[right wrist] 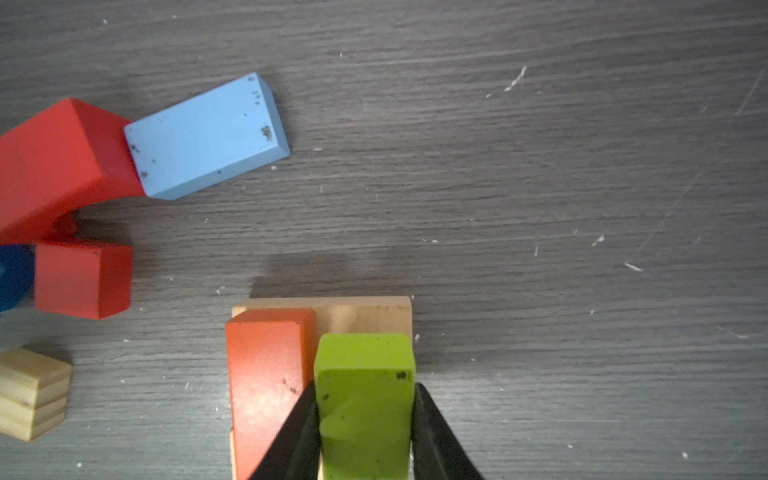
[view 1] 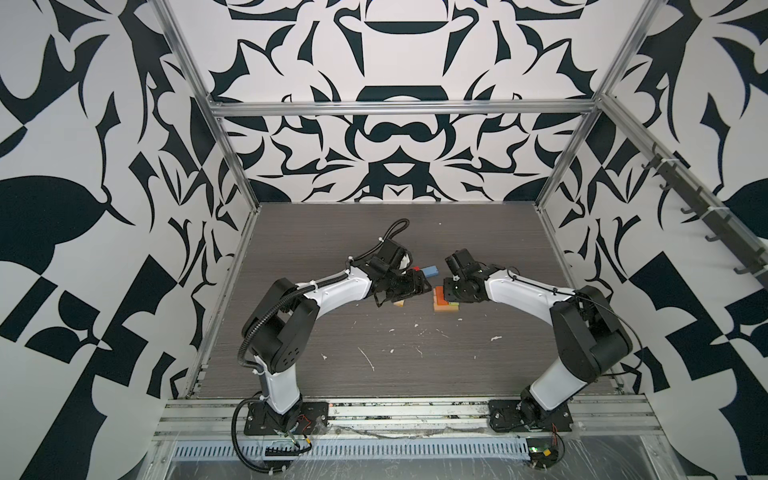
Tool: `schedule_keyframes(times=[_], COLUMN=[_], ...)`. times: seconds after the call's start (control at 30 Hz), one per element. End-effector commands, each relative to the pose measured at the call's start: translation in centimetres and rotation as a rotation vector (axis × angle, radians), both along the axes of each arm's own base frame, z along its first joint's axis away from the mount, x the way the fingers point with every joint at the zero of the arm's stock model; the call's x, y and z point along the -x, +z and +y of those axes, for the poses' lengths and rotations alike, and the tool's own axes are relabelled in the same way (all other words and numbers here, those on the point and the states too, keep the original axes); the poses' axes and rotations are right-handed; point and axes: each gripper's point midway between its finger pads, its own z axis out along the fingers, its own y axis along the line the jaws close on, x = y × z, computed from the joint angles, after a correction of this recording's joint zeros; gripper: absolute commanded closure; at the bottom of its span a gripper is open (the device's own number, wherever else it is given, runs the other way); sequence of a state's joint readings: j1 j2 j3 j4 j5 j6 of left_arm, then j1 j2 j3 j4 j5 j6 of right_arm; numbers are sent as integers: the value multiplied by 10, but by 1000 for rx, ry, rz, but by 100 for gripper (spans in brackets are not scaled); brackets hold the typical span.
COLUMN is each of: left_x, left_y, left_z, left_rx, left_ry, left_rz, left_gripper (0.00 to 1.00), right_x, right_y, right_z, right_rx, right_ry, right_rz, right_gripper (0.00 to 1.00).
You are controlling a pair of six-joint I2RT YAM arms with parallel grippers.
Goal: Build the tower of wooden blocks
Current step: 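Lower the green block onto the bars beside the orange block with the right gripper, then open the right gripper and lift it off the green block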
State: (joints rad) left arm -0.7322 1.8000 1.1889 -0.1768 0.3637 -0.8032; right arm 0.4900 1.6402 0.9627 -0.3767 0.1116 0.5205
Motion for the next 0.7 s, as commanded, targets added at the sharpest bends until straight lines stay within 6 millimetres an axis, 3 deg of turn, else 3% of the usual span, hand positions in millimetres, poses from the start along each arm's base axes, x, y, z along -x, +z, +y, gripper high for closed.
schedule_keyframes(times=[0.0, 0.3, 0.67], left_x=[3, 3, -4], left_y=[1, -4, -10], left_z=[2, 2, -10], left_rx=[-5, -9, 17], left_ry=[-9, -7, -5], left_rz=[4, 14, 31], left_gripper=[26, 26, 26], right_x=[-10, -10, -6], right_y=[15, 22, 44], right_z=[3, 2, -17], right_rx=[-17, -19, 14], right_ry=[-12, -16, -38], right_rz=[-32, -46, -96], right_gripper=[61, 56, 46])
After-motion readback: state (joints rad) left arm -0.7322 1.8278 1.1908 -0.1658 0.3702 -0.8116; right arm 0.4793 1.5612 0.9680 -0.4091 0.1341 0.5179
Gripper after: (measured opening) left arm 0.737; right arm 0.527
